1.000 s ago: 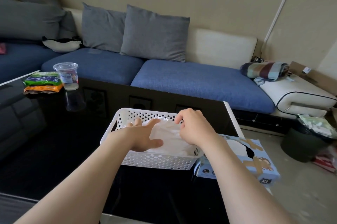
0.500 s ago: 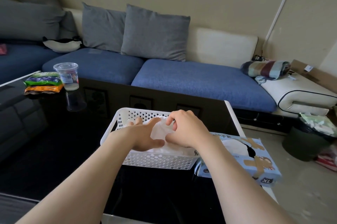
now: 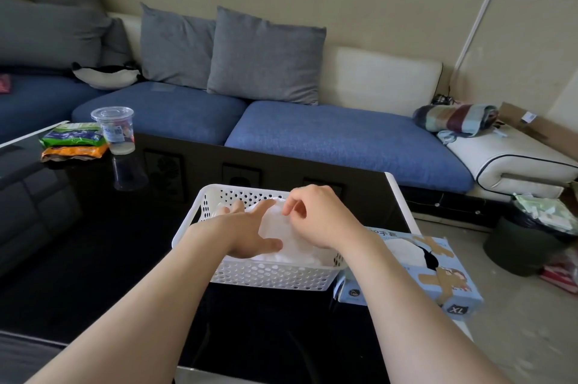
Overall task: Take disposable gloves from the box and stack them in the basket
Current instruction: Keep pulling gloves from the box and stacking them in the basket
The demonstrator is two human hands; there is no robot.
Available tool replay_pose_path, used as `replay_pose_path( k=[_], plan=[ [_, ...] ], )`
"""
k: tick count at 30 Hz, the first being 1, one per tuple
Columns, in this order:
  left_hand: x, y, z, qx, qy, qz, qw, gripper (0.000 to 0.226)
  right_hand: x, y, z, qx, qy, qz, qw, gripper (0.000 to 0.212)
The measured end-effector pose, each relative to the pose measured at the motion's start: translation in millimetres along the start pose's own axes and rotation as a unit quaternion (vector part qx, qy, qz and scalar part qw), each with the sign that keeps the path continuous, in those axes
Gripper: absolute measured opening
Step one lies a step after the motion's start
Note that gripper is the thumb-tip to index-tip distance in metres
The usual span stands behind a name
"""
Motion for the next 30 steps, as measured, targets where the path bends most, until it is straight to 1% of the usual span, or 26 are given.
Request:
replay_pose_path(
  k=[2, 3, 5, 6, 8, 10, 13, 16, 17, 20, 21, 22, 24, 26, 28, 30],
  plan=[
    [-2, 1, -1, -0.003, 0.002, 0.003, 1.0, 0.094, -2, -5, -3, 0.044, -0.011, -0.029, 0.999, 0.035],
    [-3, 2, -2, -0.005, 0.003, 0.002, 1.0, 0.094, -3, -5, -3, 0.048, -0.017, -0.032, 0.998, 0.036],
    [-5, 4, -3, -0.013, 0.002, -0.002, 1.0, 0.091, -4, -2, -3, 0.019, -0.03, -0.009, 0.999, 0.036],
    [-7, 5, -4, -0.021, -0.002, -0.004, 1.0, 0.086, -3, 2, -3, -0.005, -0.037, 0.004, 0.999, 0.035],
    [-13, 8, -8, -0.05, -0.026, -0.013, 0.998, 0.065, -5, 12, -5, -0.053, -0.056, 0.019, 0.997, 0.032],
    [-20, 10, -11, -0.088, -0.067, -0.025, 0.994, 0.045, -11, 20, -10, -0.074, -0.091, 0.019, 0.993, 0.029],
    [-37, 12, -15, -0.128, -0.132, -0.061, 0.981, 0.025, -27, 34, -21, -0.074, -0.166, -0.058, 0.982, 0.021],
    [-54, 12, -17, -0.17, -0.187, -0.086, 0.964, 0.012, -43, 53, -37, -0.071, -0.236, -0.137, 0.959, 0.015],
    [-60, 12, -18, -0.184, -0.205, -0.091, 0.957, 0.01, -47, 59, -43, -0.063, -0.258, -0.157, 0.951, 0.013],
    [-77, 9, -19, -0.212, -0.25, -0.098, 0.94, 0.011, -62, 71, -58, -0.03, -0.302, -0.19, 0.934, 0.026],
    [-83, 7, -19, -0.215, -0.263, -0.099, 0.935, 0.012, -69, 73, -61, -0.025, -0.312, -0.191, 0.931, 0.026],
    [-88, 6, -19, -0.213, -0.273, -0.1, 0.933, 0.015, -76, 73, -64, -0.026, -0.32, -0.189, 0.928, 0.025],
    [-99, 1, -20, -0.198, -0.29, -0.091, 0.932, 0.031, -93, 74, -69, -0.035, -0.333, -0.177, 0.925, 0.026],
    [-108, -3, -19, -0.186, -0.3, -0.067, 0.933, 0.044, -105, 74, -74, -0.042, -0.329, -0.144, 0.933, 0.026],
    [-117, -8, -17, -0.18, -0.3, -0.045, 0.936, 0.048, -116, 73, -77, -0.039, -0.299, -0.094, 0.949, 0.019],
    [-125, -12, -15, -0.176, -0.293, -0.023, 0.94, 0.053, -124, 72, -81, -0.035, -0.268, -0.052, 0.962, 0.019]
  ],
)
Point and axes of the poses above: each hand's wrist, its own z-axis towards the middle knuckle, its own y-axis out of the back of the hand, x = y × z, the point moved 1 cm from there along z, towards the middle knuckle, and after that the axes turned 3 degrees about -x, right-handed, at the moved point
